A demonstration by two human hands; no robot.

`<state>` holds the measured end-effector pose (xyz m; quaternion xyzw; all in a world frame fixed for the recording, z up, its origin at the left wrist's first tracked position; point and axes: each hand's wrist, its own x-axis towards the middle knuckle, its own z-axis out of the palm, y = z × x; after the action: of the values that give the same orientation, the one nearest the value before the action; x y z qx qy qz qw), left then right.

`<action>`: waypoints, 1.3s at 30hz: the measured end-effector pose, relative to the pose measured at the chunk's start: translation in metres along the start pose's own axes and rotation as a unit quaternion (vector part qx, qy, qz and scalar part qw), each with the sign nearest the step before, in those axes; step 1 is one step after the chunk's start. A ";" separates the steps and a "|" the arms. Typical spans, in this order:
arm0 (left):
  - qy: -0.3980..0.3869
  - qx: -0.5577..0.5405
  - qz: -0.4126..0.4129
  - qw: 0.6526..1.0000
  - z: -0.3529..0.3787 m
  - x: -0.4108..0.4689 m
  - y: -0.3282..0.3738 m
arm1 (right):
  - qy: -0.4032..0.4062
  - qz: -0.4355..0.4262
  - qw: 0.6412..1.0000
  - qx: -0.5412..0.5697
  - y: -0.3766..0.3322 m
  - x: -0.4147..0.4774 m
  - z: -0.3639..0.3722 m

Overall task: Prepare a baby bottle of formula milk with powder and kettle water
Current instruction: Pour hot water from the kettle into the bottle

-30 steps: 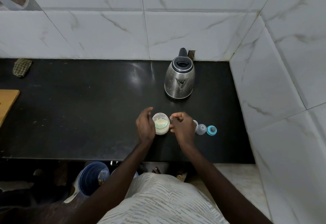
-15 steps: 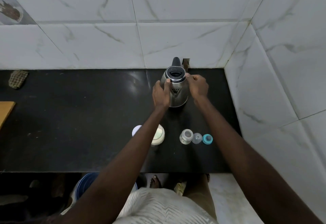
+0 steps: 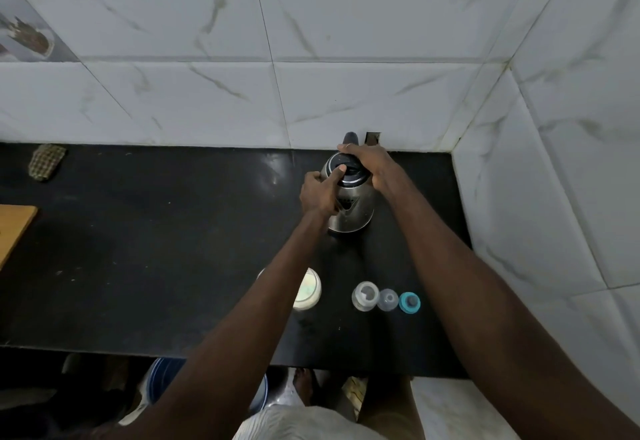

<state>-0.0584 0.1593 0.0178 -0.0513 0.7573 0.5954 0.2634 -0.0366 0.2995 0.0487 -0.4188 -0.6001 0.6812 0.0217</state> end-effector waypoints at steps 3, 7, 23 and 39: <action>-0.013 -0.019 0.012 1.000 0.001 -0.008 -0.009 | -0.002 0.009 0.999 0.030 0.007 -0.004 -0.008; -0.030 -0.046 0.029 0.998 0.002 -0.021 -0.024 | -0.001 -0.014 0.997 0.074 0.023 -0.016 -0.017; -0.085 -0.117 0.096 0.985 -0.011 -0.079 -0.096 | 0.009 -0.158 0.981 0.112 0.096 -0.103 -0.036; -0.111 -0.108 0.161 0.975 -0.021 -0.107 -0.130 | 0.000 -0.215 0.972 0.098 0.126 -0.150 -0.034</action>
<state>0.0770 0.0774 -0.0438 0.1095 0.6527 0.7104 0.2396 0.1406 0.2121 0.0270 -0.2762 -0.6067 0.7156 0.2085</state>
